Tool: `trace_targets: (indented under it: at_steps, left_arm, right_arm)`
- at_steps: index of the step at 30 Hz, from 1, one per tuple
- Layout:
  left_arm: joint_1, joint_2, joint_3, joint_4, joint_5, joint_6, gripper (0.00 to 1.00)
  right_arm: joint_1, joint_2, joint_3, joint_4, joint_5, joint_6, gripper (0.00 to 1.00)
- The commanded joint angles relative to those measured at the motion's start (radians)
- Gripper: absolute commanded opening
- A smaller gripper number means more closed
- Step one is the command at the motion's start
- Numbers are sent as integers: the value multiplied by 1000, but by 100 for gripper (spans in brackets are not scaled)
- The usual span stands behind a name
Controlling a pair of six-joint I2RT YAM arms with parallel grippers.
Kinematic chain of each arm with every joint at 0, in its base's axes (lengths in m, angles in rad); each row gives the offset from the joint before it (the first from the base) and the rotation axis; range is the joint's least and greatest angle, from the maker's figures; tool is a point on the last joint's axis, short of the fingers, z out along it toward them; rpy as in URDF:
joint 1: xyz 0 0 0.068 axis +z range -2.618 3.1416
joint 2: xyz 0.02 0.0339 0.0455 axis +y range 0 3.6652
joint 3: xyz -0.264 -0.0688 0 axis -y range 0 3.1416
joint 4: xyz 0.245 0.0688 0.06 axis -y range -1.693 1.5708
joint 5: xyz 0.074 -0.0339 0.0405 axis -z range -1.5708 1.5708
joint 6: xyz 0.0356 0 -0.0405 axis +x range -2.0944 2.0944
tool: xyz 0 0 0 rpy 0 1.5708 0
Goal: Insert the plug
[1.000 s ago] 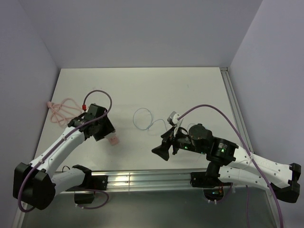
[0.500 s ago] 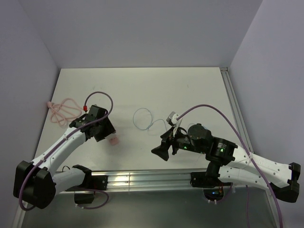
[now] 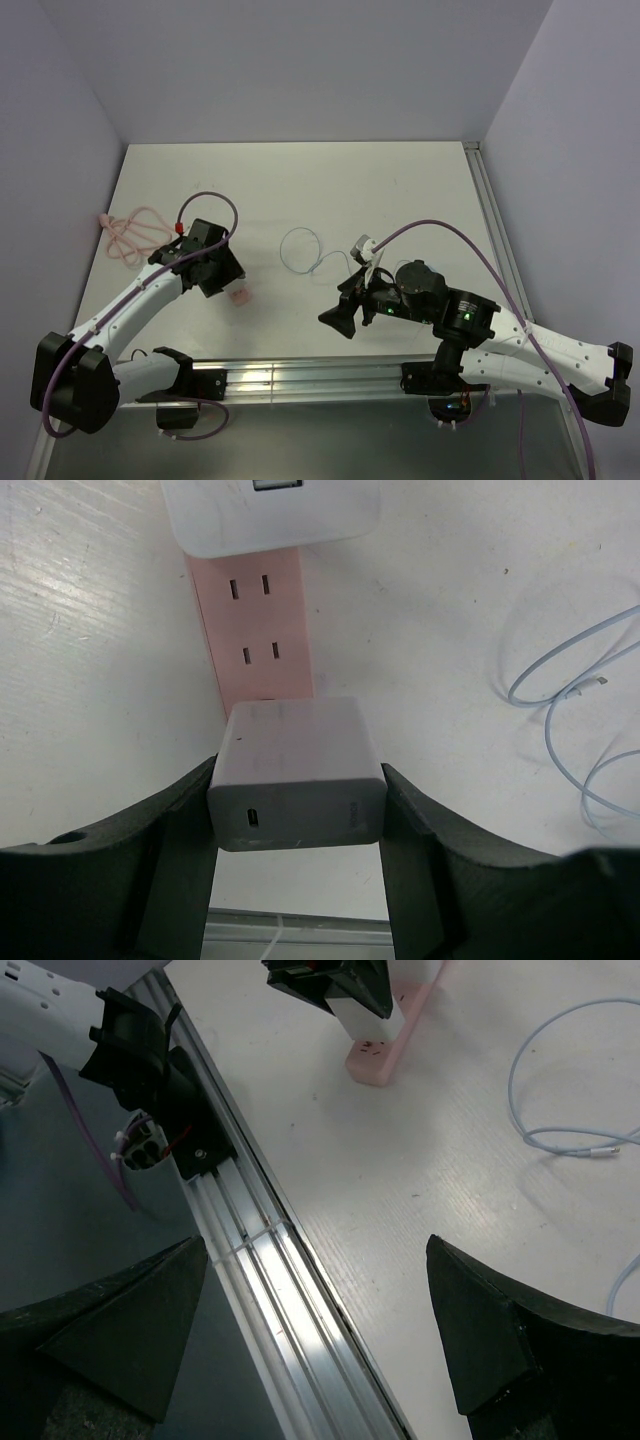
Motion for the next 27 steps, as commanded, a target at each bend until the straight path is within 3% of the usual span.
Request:
trace_targets:
  at_steps: [1,27]
  left_arm:
    - [-7,20,-3,-104,-17,-40,0]
    - [-16,8,-30,-143,1,-25,0]
  right_arm:
    - [-6,-8,-2,45,2,0,97]
    - [-6,-11,-8,51,2,2,97]
